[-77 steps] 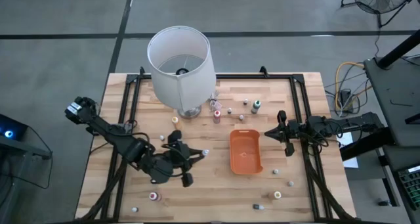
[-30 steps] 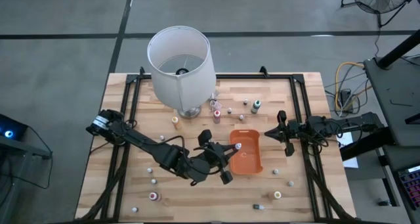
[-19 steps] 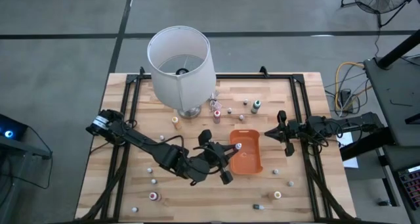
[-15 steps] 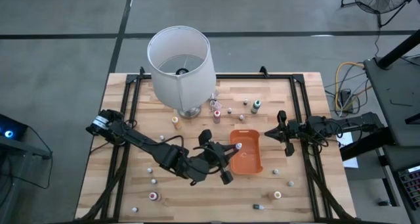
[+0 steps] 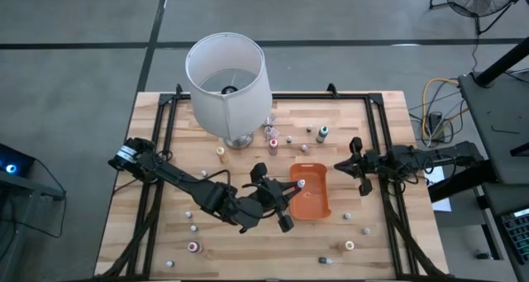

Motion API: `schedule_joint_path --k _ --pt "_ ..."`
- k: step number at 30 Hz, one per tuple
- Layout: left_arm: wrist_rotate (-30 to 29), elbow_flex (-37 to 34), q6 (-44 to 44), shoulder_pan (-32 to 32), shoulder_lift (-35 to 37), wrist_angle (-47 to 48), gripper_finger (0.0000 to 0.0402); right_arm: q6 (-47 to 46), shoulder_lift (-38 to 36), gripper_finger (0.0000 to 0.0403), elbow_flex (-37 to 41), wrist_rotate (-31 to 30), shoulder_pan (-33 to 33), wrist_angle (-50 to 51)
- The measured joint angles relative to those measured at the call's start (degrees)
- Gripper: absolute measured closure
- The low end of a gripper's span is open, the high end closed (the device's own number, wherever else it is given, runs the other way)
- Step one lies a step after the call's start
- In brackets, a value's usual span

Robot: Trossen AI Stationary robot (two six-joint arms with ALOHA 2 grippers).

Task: Pick & Place food coloring
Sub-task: Put the small food coloring bottle into the orange bin

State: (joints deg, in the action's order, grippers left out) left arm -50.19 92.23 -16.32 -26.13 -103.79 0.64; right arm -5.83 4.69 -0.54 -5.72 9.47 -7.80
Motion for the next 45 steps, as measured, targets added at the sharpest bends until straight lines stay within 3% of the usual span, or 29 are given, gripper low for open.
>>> schedule_joint_path --k 4,8,19,33,45 --pt "0.0 0.0 0.0 0.1 0.0 0.0 0.0374 -1.3 0.5 0.039 -3.7 0.2 0.0 -1.2" --pt "0.2 0.0 0.0 0.2 0.0 0.0 0.0374 -0.6 3.9 0.039 -13.0 0.2 0.0 5.9" --pt "2.2 0.0 0.8 0.3 0.0 -0.1 0.0374 0.4 25.4 0.039 -43.5 0.3 0.0 27.6" --pt "4.3 0.0 1.2 0.3 0.0 -0.1 0.0374 1.4 49.5 0.039 -79.6 10.6 0.0 55.1" --pt "4.3 0.0 1.8 0.4 0.0 -0.1 0.0374 4.0 66.0 0.0382 -100.0 19.2 0.1 74.2"
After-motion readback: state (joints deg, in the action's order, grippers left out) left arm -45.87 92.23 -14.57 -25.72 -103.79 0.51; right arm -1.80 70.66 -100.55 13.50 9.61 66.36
